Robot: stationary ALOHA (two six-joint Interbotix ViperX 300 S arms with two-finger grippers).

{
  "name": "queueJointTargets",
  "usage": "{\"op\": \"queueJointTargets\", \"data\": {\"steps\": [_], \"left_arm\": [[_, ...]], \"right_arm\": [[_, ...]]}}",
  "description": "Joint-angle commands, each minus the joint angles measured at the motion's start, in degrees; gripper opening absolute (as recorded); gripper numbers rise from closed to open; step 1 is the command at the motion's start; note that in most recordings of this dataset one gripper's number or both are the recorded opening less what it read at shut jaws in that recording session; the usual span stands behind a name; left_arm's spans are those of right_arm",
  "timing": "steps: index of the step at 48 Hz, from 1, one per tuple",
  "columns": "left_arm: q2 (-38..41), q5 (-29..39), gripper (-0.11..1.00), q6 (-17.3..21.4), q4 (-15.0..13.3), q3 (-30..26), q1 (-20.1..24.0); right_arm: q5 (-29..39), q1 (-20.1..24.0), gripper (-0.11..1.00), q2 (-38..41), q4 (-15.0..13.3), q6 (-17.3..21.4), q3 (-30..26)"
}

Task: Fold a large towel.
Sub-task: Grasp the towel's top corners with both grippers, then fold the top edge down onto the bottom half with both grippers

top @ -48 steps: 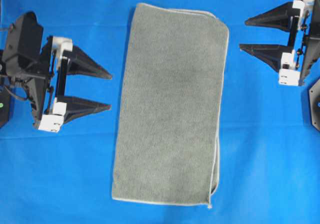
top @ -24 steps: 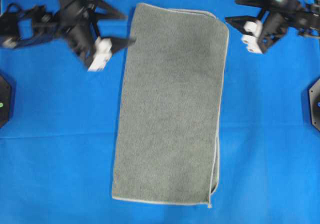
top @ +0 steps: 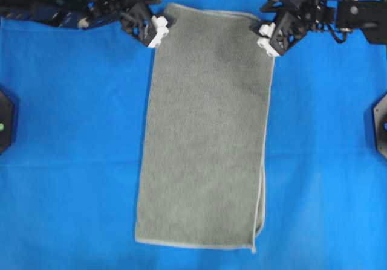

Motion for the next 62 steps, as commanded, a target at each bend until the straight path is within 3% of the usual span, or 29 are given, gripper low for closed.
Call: {"op": "queueJointTargets", "data": {"steps": [1,10,14,23,26,44,52,57,62], "left_arm": [[1.67,-0.88,0.76,0.09,-0.09,-2.37,0.26],[3.87,-0.88,0.71,0.09,-0.35,-3.08,1.14],[3.78,-0.88,0.6,0.18,-0.35,-2.81,1.14],[3.34,-0.88,0.12,1.14,-0.26,-1.93,0.97],[2.99,-0.88,0.03,1.58,-0.26,-1.76,0.97],[-6.06,1.49,0.03,7.12,-0.26,-4.92,3.16],[-9.32,4.39,0.03,7.65,-0.35,-5.19,2.37],[-13.18,6.42,0.03,7.82,-0.26,-3.34,-0.53],[-18.28,7.56,0.03,7.82,-0.26,-0.26,-5.19]], "right_arm": [[-1.41,-1.05,0.64,1.85,-0.26,-0.09,-1.76],[-1.41,-1.76,0.63,4.92,-0.62,-0.62,-3.25],[-1.32,-1.76,0.57,5.01,-0.88,-1.23,-3.34],[-1.23,-1.93,0.09,5.01,-0.97,-1.85,-3.34],[-1.23,-2.2,0.05,5.01,-0.97,-1.85,-3.52],[3.6,-5.8,0.05,-0.88,-0.97,-1.67,-5.45],[4.57,-5.71,0.05,-4.57,-0.79,-1.05,-4.92],[4.66,-3.78,0.05,-8.88,-0.35,-0.7,-2.81],[5.54,1.32,0.05,-15.29,0.53,0.0,0.35]]}}
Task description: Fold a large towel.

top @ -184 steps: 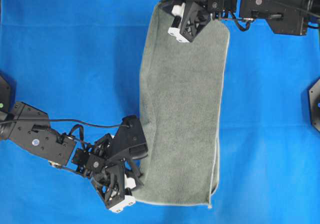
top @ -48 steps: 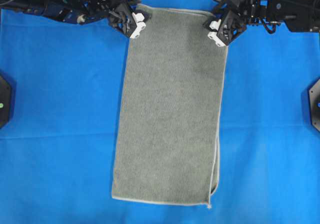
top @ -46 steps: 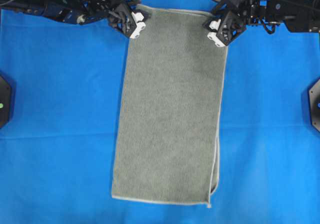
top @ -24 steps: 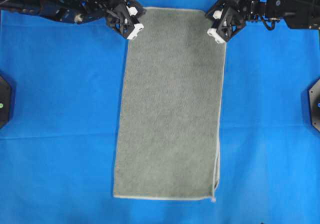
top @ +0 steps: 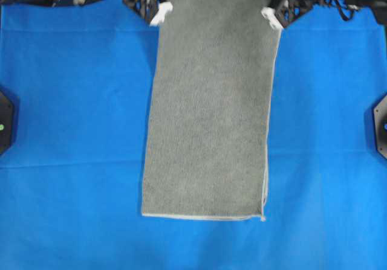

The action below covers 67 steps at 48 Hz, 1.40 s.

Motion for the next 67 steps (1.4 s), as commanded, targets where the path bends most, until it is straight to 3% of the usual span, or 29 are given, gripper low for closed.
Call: {"op": "queueJointTargets", "data": {"steps": [1,15,23,28,38,53,67], "left_arm": [[-6.42,0.44,0.03,0.09,0.0,2.29,-4.48],[-12.74,2.81,0.03,-2.2,-0.44,12.83,-22.32],[-11.6,5.98,0.03,-6.24,-0.53,14.33,-31.82],[-9.32,6.94,0.03,-10.55,-0.53,14.15,-36.04],[-4.04,7.56,0.03,-20.04,-0.53,13.36,-42.28],[-1.93,8.61,0.03,-27.69,-0.53,11.69,-50.1],[0.35,9.58,0.03,-28.92,-0.53,9.05,-52.12]], "right_arm": [[0.79,4.31,0.05,-6.33,0.88,0.44,1.85],[8.53,26.1,0.05,-18.9,4.83,5.98,9.67],[11.69,37.97,0.05,-17.58,6.5,10.63,9.4],[13.1,43.07,0.05,-14.5,6.59,13.18,8.17],[14.5,49.48,0.05,-6.15,6.77,17.31,5.27],[14.24,56.95,0.05,0.7,7.29,22.59,1.41],[14.06,58.45,0.05,2.55,7.29,24.79,0.62]]}}
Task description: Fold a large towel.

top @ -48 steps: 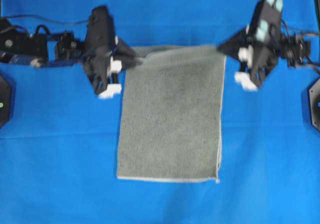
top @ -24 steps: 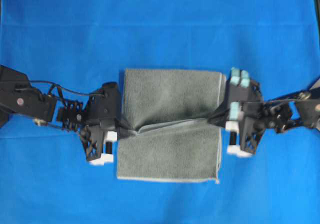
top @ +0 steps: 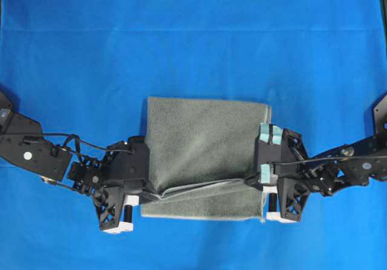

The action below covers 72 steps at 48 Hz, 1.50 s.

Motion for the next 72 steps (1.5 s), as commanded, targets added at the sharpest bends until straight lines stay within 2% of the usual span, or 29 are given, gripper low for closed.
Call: {"op": "queueJointTargets", "data": {"steps": [1,17,19,21,27,29,31,36,46,53,61,67,72], "left_arm": [[-0.26,0.44,0.03,-0.09,0.0,-0.97,-1.49],[-0.35,0.44,0.04,0.0,0.0,-2.02,-1.32],[-0.53,0.44,0.11,0.0,0.0,-2.29,-1.41],[-0.79,0.44,0.21,0.0,0.0,-2.46,-1.41],[-2.64,1.32,0.59,0.0,0.0,-2.55,-2.02],[-3.43,1.93,0.71,0.0,0.0,-2.55,-2.2],[-4.31,2.64,0.77,0.0,0.0,-2.55,-2.46],[-7.56,4.39,0.74,0.09,0.0,-2.72,-3.08],[-15.82,8.44,0.73,1.14,0.26,-2.46,-3.25],[-23.73,9.84,0.73,4.04,0.7,-1.49,-3.16],[-34.01,9.32,0.72,10.99,0.7,2.37,-1.58],[-41.22,8.96,0.72,15.64,0.7,6.33,1.32],[-47.29,8.88,0.72,19.42,0.79,9.32,3.25]], "right_arm": [[0.09,0.44,0.05,-0.26,0.26,0.09,-0.44],[-0.79,0.44,0.06,-0.18,0.26,0.18,-0.88],[-1.41,0.44,0.14,0.09,0.26,0.18,-1.23],[-1.85,0.44,0.28,0.26,0.26,0.18,-1.67],[-1.14,1.14,0.61,0.35,0.26,-0.09,-2.99],[-0.18,1.41,0.67,0.18,0.26,0.09,-3.52],[1.23,1.76,0.66,-0.18,0.18,0.09,-4.13],[6.59,3.52,0.59,-2.11,0.26,-0.35,-5.89],[18.02,8.7,0.59,-10.46,-1.76,-2.11,-9.84],[24.79,10.72,0.58,-18.19,-6.24,-2.46,-8.96],[30.76,10.81,0.58,-26.19,-12.22,-1.93,-5.01],[32.52,10.72,0.58,-34.72,-16.79,-1.41,-1.32],[32.52,10.81,0.58,-41.92,-19.34,-1.41,2.29]]}}
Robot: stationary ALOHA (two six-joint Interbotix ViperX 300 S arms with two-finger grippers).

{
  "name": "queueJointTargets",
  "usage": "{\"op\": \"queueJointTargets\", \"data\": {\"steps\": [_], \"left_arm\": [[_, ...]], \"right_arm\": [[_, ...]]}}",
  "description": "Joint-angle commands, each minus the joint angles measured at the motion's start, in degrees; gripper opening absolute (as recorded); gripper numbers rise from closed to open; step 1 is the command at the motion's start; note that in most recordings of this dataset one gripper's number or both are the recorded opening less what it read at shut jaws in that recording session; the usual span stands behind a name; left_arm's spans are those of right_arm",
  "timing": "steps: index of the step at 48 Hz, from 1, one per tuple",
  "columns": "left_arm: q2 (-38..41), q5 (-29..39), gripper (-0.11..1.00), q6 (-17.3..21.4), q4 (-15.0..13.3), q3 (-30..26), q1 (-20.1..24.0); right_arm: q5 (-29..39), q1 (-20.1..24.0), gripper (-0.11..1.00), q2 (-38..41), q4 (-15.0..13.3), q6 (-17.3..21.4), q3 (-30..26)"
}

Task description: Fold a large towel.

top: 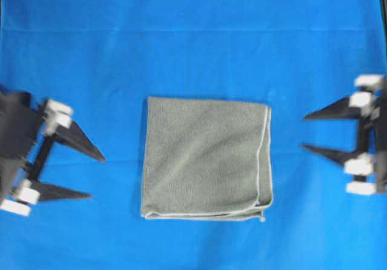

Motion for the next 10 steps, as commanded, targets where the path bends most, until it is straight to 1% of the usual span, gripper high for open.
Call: {"op": "queueJointTargets", "data": {"steps": [1,6,10], "left_arm": [[-5.36,-0.62,0.72,2.64,0.18,1.49,1.67],[-12.13,-0.79,0.72,5.01,0.18,4.92,3.69],[-16.7,-1.14,0.72,5.45,0.18,8.17,5.62]], "right_arm": [[0.09,0.09,0.58,-6.24,-2.37,0.18,2.2],[0.0,0.09,0.58,-12.92,-4.22,0.53,6.15],[0.0,0.09,0.58,-17.67,-6.42,2.55,9.84]]}}
